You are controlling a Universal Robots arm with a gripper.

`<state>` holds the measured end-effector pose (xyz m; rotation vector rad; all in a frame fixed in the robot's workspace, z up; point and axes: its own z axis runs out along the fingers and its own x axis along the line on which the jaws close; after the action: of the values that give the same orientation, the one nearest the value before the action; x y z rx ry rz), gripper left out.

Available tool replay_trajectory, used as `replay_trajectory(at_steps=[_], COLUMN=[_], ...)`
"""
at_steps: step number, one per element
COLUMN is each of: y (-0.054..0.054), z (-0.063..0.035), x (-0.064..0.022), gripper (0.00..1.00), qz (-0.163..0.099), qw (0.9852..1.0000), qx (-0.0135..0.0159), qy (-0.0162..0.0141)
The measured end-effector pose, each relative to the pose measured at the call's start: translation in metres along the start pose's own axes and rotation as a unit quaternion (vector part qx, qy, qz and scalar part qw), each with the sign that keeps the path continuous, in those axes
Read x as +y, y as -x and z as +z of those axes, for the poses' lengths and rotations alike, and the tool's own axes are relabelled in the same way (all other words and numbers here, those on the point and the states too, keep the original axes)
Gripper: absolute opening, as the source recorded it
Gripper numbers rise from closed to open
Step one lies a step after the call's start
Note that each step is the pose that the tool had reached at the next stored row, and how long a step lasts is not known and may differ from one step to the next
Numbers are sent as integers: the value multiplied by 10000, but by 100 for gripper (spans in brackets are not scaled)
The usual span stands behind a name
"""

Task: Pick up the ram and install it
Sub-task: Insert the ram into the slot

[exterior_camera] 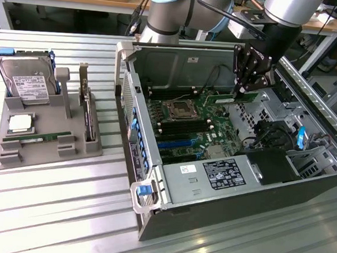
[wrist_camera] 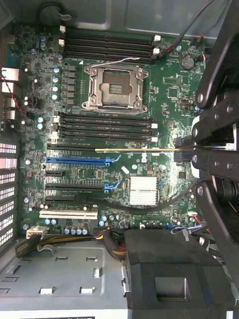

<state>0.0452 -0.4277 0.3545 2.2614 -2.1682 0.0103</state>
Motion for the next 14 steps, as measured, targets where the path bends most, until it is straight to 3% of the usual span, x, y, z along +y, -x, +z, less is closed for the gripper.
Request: replay_trajectory(at_steps=[14], y=[1], z=[98], x=[0], gripper=[12], qz=[0], qw=[10000], qx=[0], qy=[0])
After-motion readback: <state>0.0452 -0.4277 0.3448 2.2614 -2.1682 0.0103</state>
